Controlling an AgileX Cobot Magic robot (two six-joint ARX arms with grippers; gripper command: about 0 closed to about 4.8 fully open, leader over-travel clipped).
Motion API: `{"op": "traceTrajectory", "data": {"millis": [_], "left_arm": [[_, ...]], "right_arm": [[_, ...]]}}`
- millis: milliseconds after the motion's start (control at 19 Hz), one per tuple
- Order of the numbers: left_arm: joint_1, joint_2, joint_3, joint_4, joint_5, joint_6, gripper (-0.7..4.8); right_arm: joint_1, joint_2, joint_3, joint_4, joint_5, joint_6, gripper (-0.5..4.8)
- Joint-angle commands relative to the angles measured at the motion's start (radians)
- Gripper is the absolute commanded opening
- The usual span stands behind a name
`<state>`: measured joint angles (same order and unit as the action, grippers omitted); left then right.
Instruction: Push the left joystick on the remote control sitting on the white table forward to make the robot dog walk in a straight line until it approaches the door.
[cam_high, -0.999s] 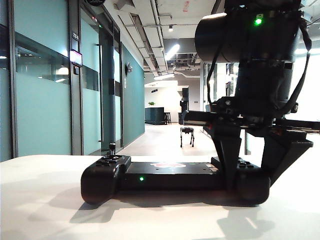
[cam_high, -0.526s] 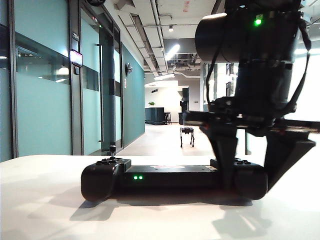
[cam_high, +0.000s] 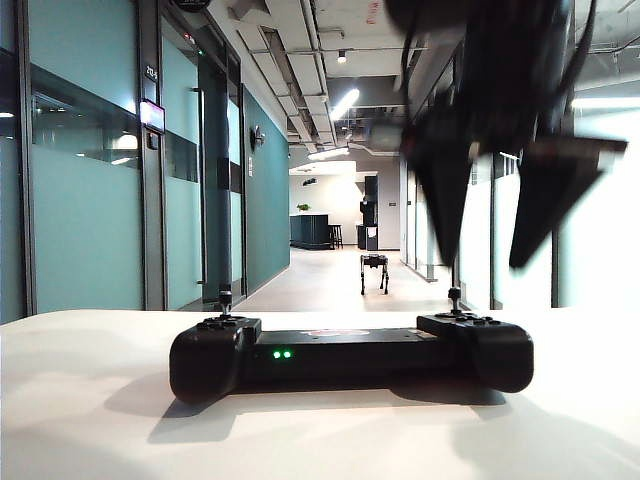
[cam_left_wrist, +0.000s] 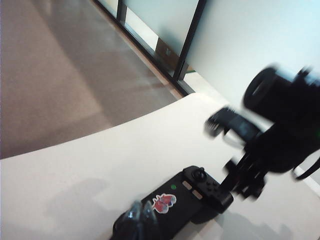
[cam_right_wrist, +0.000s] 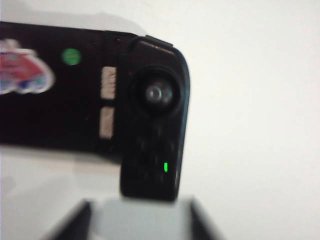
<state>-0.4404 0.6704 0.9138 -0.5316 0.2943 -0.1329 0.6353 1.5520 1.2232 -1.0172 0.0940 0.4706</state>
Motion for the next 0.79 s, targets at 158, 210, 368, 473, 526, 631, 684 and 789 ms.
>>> {"op": "traceTrajectory", "data": {"millis": [158, 210, 368, 473, 526, 631, 684, 789], "left_arm": [[-0.001, -0.023, -0.005, -0.013, -0.006, 0.017, -0.05], [-0.001, -0.029, -0.014, -0.013, -0.006, 0.028, -0.05], [-0.001, -0.062, -0.069, -0.003, -0.006, 0.028, -0.05], [-0.001, -0.103, -0.122, 0.018, -0.006, 0.028, -0.05], [-0.001, -0.128, -0.151, 0.027, -0.011, 0.028, -0.05], [-0.001, -0.177, -0.202, 0.052, -0.025, 0.029, -0.05], [-0.001, -0.200, -0.222, 0.064, -0.029, 0.029, -0.05], [-0.001, -0.245, -0.263, 0.077, -0.053, 0.032, -0.05]], "right_arm": [[0.002, -0.093, 0.034, -0.074, -0.002, -0.075, -0.06], [0.002, -0.108, 0.033, -0.071, 0.002, -0.100, -0.07], [0.003, -0.162, 0.031, -0.050, 0.019, -0.144, -0.06], [0.003, -0.212, 0.014, 0.005, 0.020, -0.170, -0.06], [0.003, -0.248, -0.010, 0.053, 0.020, -0.188, -0.06], [0.003, -0.320, -0.076, 0.159, 0.020, -0.218, -0.07], [0.003, -0.353, -0.110, 0.207, 0.020, -0.224, -0.06], [0.003, -0.430, -0.190, 0.308, 0.020, -0.254, -0.06]]}}
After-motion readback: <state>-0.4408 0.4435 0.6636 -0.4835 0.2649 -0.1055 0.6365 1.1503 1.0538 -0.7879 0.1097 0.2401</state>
